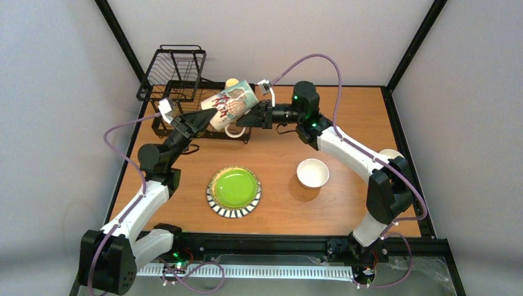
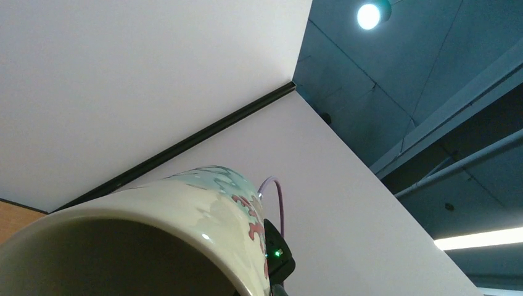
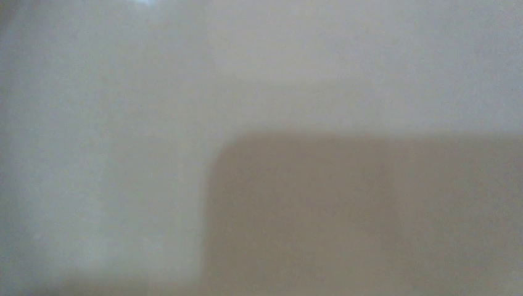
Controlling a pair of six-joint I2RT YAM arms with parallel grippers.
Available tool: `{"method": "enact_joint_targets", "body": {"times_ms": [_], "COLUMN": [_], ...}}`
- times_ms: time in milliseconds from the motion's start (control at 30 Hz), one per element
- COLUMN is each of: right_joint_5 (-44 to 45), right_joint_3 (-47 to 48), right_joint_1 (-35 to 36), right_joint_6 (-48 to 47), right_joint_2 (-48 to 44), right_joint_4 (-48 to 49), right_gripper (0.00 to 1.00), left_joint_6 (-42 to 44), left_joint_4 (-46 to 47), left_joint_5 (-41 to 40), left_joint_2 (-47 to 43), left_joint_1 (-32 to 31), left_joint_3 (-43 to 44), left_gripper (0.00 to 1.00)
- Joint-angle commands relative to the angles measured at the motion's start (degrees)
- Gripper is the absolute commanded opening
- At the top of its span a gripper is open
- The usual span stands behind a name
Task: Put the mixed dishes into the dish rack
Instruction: Pass from the left arm to the right
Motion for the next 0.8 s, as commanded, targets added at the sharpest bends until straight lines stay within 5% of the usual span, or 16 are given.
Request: {"method": "enact_joint_targets", "body": {"times_ms": [0, 167, 400, 767], "right_joint_5": [0.5, 0.8, 2.1, 4.8], "right_joint_3": [0.9, 0.3, 0.5, 4.2], "right_joint_1": [0.7, 0.7, 0.7, 0.7], "right_joint_6": [-3.5, -3.9, -6.2, -11.3], "right_joint_2": [0.5, -0.2, -1.4, -2.7], "right_joint_4": [3.3, 3.8, 2.4, -3.6], "right_gripper": [0.02, 0.02, 0.02, 0.02], "left_joint_6": [-0.5, 0.7, 4.9, 12.5], "left_joint_4": [0.4, -3.8, -12.4, -31.9], "left_joint_5": [1.7, 1.2, -2.8, -13.9], "left_joint_2": [-0.9, -1.5, -5.3, -12.9], "left_joint_1": [-1.8, -1.8, -1.8, -1.7], "left_joint_3": [2.9, 3.8, 4.3, 6.5], "left_gripper": [0.00, 0.01, 0.36, 0.53]}}
